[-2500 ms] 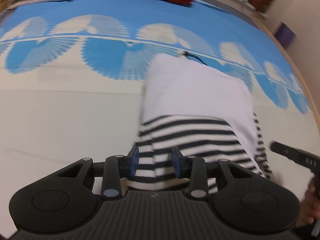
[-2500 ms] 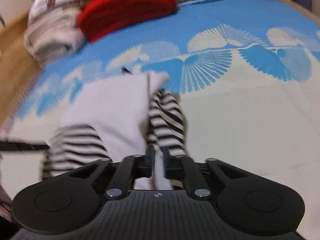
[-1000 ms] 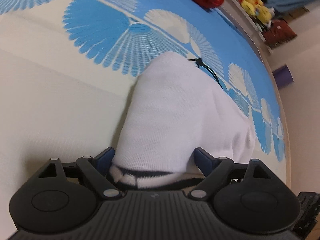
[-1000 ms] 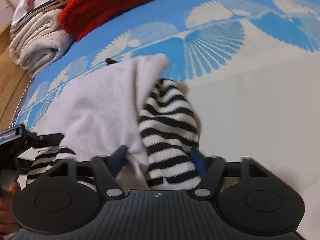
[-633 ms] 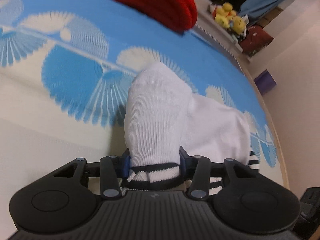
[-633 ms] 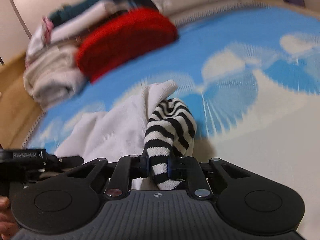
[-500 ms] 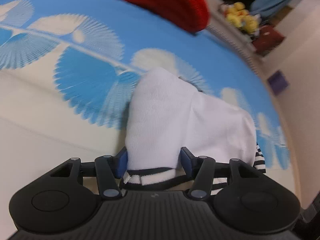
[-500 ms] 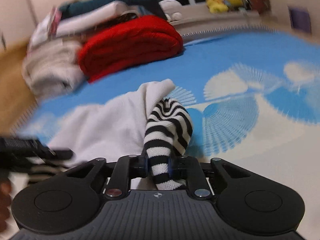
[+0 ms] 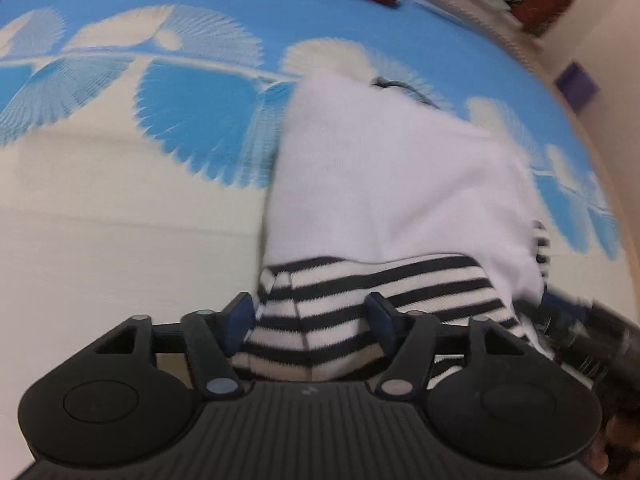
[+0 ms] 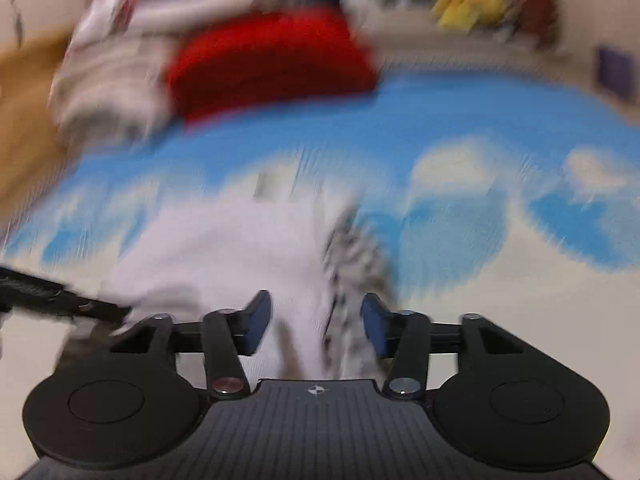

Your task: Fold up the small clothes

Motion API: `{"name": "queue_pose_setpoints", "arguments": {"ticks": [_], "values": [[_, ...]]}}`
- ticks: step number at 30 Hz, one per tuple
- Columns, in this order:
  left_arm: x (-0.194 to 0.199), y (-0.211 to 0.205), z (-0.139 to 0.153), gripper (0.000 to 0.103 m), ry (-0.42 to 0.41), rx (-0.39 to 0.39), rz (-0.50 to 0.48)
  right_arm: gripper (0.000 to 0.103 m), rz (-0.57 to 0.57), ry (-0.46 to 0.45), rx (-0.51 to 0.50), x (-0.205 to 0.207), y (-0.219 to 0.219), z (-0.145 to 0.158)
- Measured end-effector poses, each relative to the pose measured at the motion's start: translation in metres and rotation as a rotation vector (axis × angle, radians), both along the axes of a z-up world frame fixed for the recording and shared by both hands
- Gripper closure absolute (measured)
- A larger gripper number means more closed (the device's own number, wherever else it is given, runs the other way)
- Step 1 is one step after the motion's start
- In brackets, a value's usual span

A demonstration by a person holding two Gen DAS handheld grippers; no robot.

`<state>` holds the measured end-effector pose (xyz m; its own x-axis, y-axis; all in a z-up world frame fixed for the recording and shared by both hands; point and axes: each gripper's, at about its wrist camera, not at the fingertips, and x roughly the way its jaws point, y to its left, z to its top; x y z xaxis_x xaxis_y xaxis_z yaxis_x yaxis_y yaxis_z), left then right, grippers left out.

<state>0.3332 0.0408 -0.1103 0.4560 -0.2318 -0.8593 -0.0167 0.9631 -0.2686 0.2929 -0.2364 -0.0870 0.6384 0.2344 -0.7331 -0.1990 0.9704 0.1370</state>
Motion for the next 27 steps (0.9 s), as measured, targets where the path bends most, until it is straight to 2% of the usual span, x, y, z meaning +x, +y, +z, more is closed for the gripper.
{"name": "queue_pose_setpoints", "arguments": {"ticks": [1,2,4,5,6,7,8,9,10,11,15,19,22,24,25,26,27], "values": [[-0.003,0.001,0.007,0.037,-0.009,-0.006,0.006,0.050,0.000,0.023,-0.067,-0.002,0.004,-0.006],[-0.007,0.000,0.019,0.039,-0.042,-0.001,0.001,0.050,-0.004,0.011,-0.083,-0.005,0.004,-0.005],[-0.020,-0.007,0.041,0.039,-0.150,0.040,-0.041,0.050,-0.023,-0.035,-0.012,-0.010,-0.003,0.006],[-0.026,-0.011,0.044,0.039,-0.177,0.061,-0.068,0.050,-0.020,-0.042,0.014,-0.012,-0.004,0.009],[-0.028,-0.017,0.039,0.038,-0.160,0.080,-0.098,0.050,-0.010,-0.032,0.012,-0.015,-0.004,0.009],[-0.029,-0.022,0.026,0.038,-0.103,0.104,-0.124,0.050,0.001,-0.003,-0.023,-0.014,-0.002,0.003],[-0.030,-0.027,0.006,0.032,-0.015,0.141,-0.152,0.050,0.009,0.043,-0.070,-0.013,0.000,-0.006],[-0.034,-0.029,-0.004,0.027,0.014,0.164,-0.159,0.050,0.012,0.100,-0.117,-0.011,0.002,-0.017],[-0.039,-0.029,-0.003,0.022,-0.002,0.186,-0.151,0.050,0.004,0.136,-0.151,-0.012,0.001,-0.024],[-0.044,-0.030,0.005,0.023,-0.033,0.200,-0.145,0.048,-0.011,0.130,-0.151,-0.014,-0.001,-0.021],[-0.077,-0.032,0.038,0.018,-0.195,0.330,-0.061,0.048,-0.057,0.004,-0.118,-0.033,-0.010,0.019],[-0.114,-0.031,0.064,0.014,-0.291,0.336,-0.024,0.042,-0.100,-0.136,-0.070,-0.074,-0.021,0.062],[-0.148,-0.037,0.091,0.010,-0.397,0.350,-0.010,0.034,-0.111,-0.222,-0.023,-0.109,-0.029,0.085],[-0.173,-0.042,0.111,0.010,-0.479,0.326,0.005,0.030,-0.117,-0.271,-0.007,-0.137,-0.033,0.096],[-0.187,-0.044,0.120,0.008,-0.518,0.317,0.010,0.030,-0.130,-0.291,0.002,-0.148,-0.034,0.100],[-0.201,-0.046,0.126,0.001,-0.563,0.311,0.013,0.028,-0.144,-0.308,0.014,-0.157,-0.035,0.104],[-0.215,-0.048,0.132,0.000,-0.612,0.312,0.009,0.025,-0.153,-0.332,0.028,-0.167,-0.037,0.110]]}}
